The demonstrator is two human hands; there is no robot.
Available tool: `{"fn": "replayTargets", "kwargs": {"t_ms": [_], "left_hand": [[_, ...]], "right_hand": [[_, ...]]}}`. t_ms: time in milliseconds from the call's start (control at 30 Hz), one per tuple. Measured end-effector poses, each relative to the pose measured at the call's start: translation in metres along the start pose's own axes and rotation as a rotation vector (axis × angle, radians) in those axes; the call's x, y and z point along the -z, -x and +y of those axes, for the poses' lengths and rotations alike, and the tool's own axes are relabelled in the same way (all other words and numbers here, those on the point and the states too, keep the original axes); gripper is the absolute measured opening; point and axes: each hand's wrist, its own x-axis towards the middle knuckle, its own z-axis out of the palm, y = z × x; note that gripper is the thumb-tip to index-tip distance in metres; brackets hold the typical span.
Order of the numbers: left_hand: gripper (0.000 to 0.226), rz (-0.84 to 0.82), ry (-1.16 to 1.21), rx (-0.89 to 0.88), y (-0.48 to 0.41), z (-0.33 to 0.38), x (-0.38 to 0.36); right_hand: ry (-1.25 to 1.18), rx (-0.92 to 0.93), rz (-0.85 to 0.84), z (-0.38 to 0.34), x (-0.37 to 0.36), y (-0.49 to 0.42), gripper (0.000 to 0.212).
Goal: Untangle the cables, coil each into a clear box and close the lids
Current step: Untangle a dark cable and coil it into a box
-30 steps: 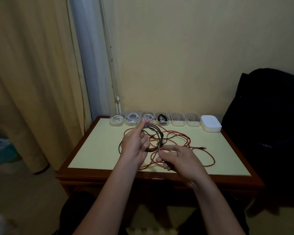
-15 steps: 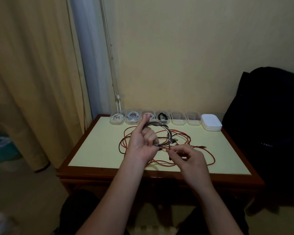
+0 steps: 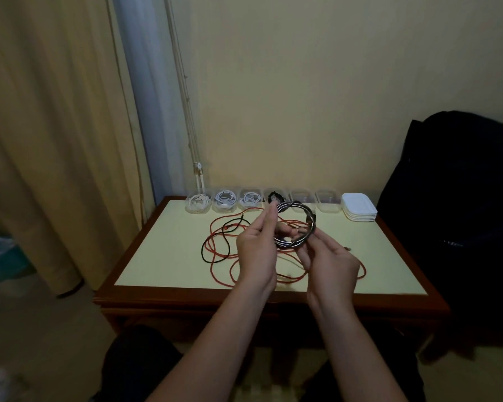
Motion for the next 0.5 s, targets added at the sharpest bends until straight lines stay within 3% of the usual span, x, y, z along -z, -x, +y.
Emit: {"fn": "replayTargets", "kwargs": {"t_ms": [133,233,367,500], "left_hand": [[0.013,0.059,-0.280,-0.284,0.007,-0.009,-0.002],[0.020,0.074,-0.349,-0.344,0.007,-0.014,0.004],[0.012,0.091,-0.424,-0.276,-0.001,-0.018,0.016],[0.014,-0.047,-0.380,0.068,-0.012,-0.018,0.028]], "right_hand": [[-0.070,-0.065,-0.046,-0.006,0.002,0.003,0.017],[-0.056,-0.120,-0.077,-0.003,0.008,-0.003,0.026],[-0.049,-0.209,-0.164,-0.001,0.016,-0.011,0.025],[-0.031,-0.289,-0.254,0.002,0.025,-0.019,0.021]]}}
